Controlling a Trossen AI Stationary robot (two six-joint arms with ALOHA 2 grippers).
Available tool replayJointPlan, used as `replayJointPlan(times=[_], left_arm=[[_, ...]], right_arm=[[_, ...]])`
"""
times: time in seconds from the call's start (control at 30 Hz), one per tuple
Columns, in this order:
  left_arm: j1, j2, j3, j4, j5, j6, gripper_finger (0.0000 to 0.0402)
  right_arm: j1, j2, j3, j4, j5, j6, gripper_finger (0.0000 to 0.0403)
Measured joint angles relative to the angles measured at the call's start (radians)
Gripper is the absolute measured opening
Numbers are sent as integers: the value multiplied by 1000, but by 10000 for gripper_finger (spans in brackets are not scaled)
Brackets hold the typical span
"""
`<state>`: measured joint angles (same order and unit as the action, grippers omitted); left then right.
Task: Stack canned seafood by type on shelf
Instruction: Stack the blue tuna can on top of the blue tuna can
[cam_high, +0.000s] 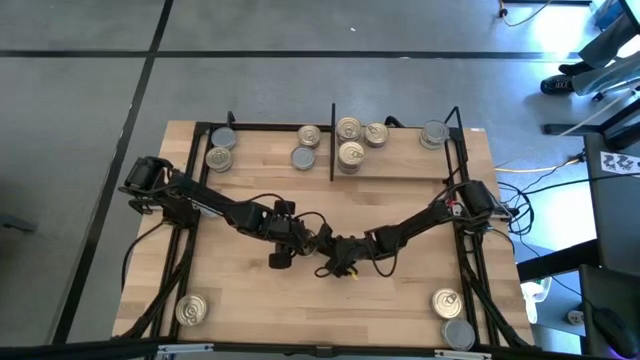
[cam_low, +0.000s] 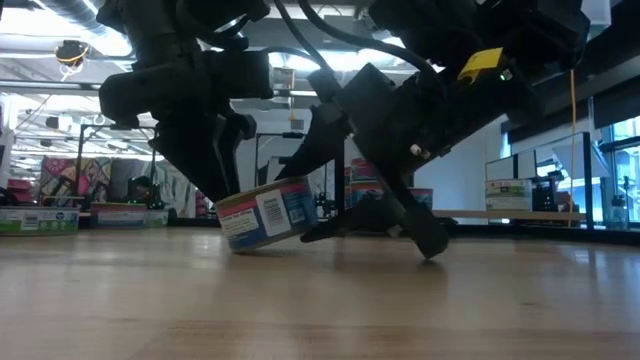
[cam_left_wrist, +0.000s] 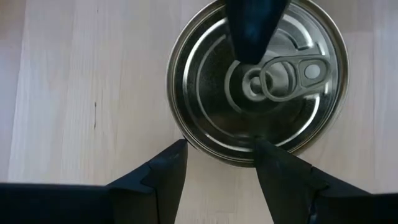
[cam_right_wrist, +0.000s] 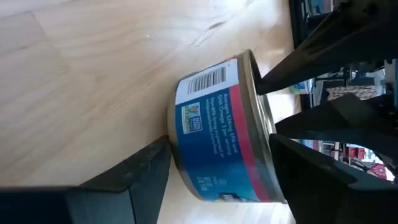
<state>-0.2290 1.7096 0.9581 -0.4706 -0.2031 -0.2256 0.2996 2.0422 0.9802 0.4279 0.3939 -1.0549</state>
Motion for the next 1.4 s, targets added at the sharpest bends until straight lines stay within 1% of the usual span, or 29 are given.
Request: replayJointPlan(times=[0.27, 0.33, 0.43, 0.47, 0.5, 0.57, 0.67, 0.77, 0.83, 0.9, 1.0, 1.07, 1.13, 1.23, 1.4], left_arm=[[0, 0, -1, 2, -2, 1, 186], [0, 0, -1, 2, -6, 1, 186], [0, -1, -2, -1, -18, 4, 186], [1, -1, -2, -3, -25, 4, 186], [1, -2, -2, -3, -28, 4, 186], [1, -6, -3, 3, -31, 2, 186], [1, -22, -2, 15, -31, -9, 186], [0, -65, -4, 28, -32, -33, 186], [-7, -112, -5, -18, -35, -35, 186], [-22, -133, -11, -30, -46, -35, 186], [-46, -165, -11, -23, -105, -40, 186], [-60, -164, -8, -11, -143, -42, 186], [-71, -153, -12, -25, -154, -49, 186], [-80, -152, -13, 4, -162, -53, 186], [-83, -153, -96, 154, -165, -32, 186]], right_arm=[[-15, 5, 59, -46, -16, 2, 267], [-15, 5, 67, -58, -21, 15, 256], [-15, 5, 71, -68, -17, 39, 217], [-12, 5, 71, -67, -8, 45, 203], [-11, 5, 71, -66, 5, 52, 200], [6, 5, 71, -66, 32, 82, 200], [42, -7, 71, -78, 116, 118, 198], [81, -47, 69, -134, 165, 168, 196], [107, -100, 69, -194, 207, 244, 195], [128, -164, 71, -286, 221, 335, 195], [150, -253, 70, -467, 236, 470, 195], [157, -322, 69, -576, 248, 560, 195], [158, -397, 72, -672, 260, 645, 195], [158, -487, 71, -837, 283, 753, 195], [158, -627, 71, -1060, 391, 887, 195]])
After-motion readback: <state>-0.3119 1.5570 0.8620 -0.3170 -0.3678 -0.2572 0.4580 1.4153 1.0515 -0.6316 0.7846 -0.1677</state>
